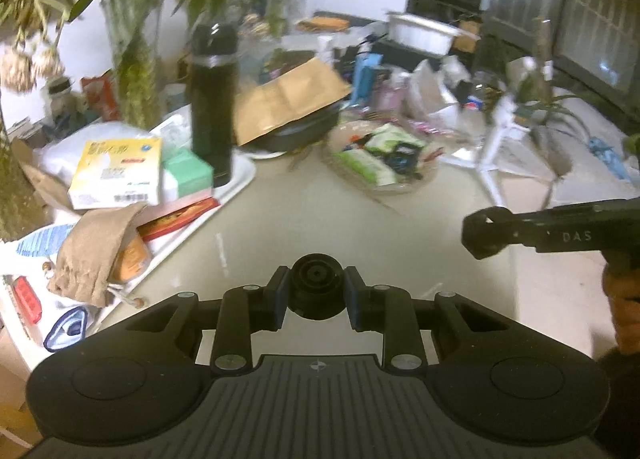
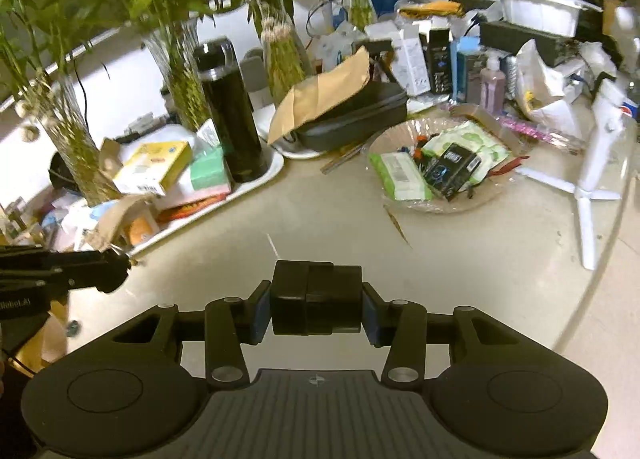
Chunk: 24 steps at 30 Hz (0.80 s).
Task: Organize rigid objects
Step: 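Carry the knob with left tool over the box while right tool carries the cap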
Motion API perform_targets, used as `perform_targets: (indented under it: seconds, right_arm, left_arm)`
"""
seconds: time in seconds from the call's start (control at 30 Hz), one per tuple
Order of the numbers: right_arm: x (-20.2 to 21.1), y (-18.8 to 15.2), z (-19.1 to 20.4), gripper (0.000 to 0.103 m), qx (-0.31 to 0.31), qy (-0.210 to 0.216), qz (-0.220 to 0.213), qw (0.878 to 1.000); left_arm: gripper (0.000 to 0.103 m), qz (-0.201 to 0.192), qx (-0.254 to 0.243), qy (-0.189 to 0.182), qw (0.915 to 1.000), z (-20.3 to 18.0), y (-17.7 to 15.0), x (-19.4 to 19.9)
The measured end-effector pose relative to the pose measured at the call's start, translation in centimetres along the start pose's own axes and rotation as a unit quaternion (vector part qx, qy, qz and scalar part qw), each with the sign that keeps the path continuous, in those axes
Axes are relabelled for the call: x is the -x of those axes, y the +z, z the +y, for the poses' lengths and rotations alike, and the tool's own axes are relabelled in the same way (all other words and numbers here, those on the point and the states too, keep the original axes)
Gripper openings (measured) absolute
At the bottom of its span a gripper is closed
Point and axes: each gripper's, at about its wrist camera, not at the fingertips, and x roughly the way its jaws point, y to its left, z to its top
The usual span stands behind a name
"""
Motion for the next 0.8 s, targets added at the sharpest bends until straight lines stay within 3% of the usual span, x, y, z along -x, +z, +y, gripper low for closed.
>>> perform_targets:
  seconds: [0.37,0.8]
  right_arm:
    - [6.9,-1.2,2.1,0.048,0.007,0.021,-0.029,0.999]
    - [10.5,-3.9,4.2,0.048,0.032,0.033,-0.032,0.998]
  left_arm:
    - [0.028,-0.026,-0.006,-0.014,0.9995,-2.2,0.9,4.8]
    - [0.029,-0.016,-0.018,0.001,0.9997,-2.0,-1.6,8.4]
